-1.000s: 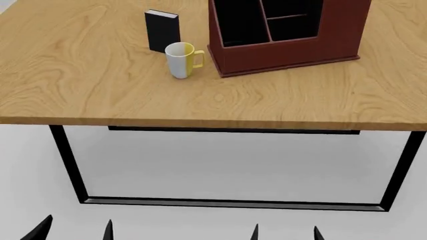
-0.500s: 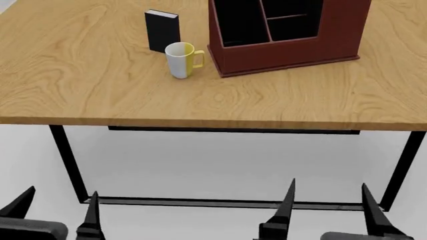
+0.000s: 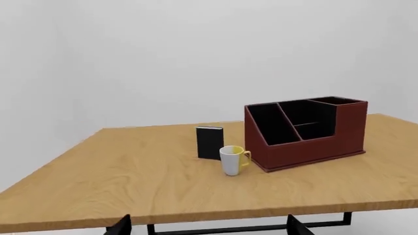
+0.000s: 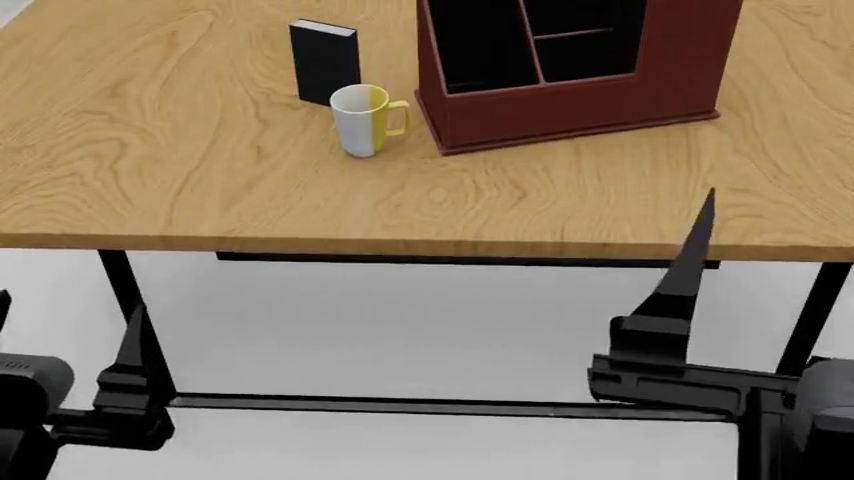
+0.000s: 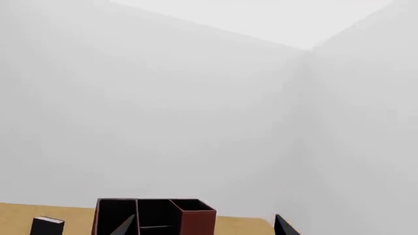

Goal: Pick up the book and place it in the back compartment of the caddy.

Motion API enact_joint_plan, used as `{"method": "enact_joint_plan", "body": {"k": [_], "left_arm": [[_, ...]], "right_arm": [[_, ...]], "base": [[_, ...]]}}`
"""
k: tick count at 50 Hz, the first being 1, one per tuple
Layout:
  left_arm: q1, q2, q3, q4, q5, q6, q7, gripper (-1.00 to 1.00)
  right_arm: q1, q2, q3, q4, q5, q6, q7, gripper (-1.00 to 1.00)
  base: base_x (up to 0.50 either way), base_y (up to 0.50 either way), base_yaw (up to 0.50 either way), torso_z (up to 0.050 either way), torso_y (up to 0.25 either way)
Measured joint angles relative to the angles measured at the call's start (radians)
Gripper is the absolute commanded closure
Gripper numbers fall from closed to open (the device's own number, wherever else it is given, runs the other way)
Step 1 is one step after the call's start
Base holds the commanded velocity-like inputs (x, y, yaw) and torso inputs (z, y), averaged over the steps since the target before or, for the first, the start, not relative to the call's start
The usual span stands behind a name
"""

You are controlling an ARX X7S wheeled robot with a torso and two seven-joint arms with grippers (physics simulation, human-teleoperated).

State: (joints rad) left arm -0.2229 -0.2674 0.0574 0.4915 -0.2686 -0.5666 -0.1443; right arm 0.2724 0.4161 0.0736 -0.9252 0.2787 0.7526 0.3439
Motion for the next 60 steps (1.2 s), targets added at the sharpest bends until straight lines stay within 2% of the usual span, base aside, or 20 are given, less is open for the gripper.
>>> {"method": "enact_joint_plan", "body": {"k": [12, 26, 40, 60], "left_arm": [[-0.059, -0.036, -0.029, 0.06, -0.032, -0.101, -0.01, -1.0], [-0.106, -0.056, -0.045, 0.1, -0.06, -0.174, -0.02, -1.0], [-0.109, -0.062, -0.053, 0.11, -0.072, -0.183, -0.024, -1.0], [-0.105, -0.06, -0.046, 0.111, -0.085, -0.175, -0.027, -1.0]], "right_arm": [[0.16, 0.299, 0.006, -0.084, 0.389, 0.054, 0.326, -1.0], [0.321, 0.52, -0.056, -0.11, 0.663, 0.025, 0.551, -1.0], [0.378, 0.628, -0.139, -0.114, 0.752, -0.042, 0.646, -1.0], [0.383, 0.695, -0.198, -0.11, 0.763, -0.117, 0.687, -1.0]], "base": [[0.0, 0.0, 0.0, 0.0, 0.0], [0.0, 0.0, 0.0, 0.0, 0.0], [0.0, -0.23, 0.0, 0.0, 0.0], [0.0, -0.28, 0.0, 0.0, 0.0]]}}
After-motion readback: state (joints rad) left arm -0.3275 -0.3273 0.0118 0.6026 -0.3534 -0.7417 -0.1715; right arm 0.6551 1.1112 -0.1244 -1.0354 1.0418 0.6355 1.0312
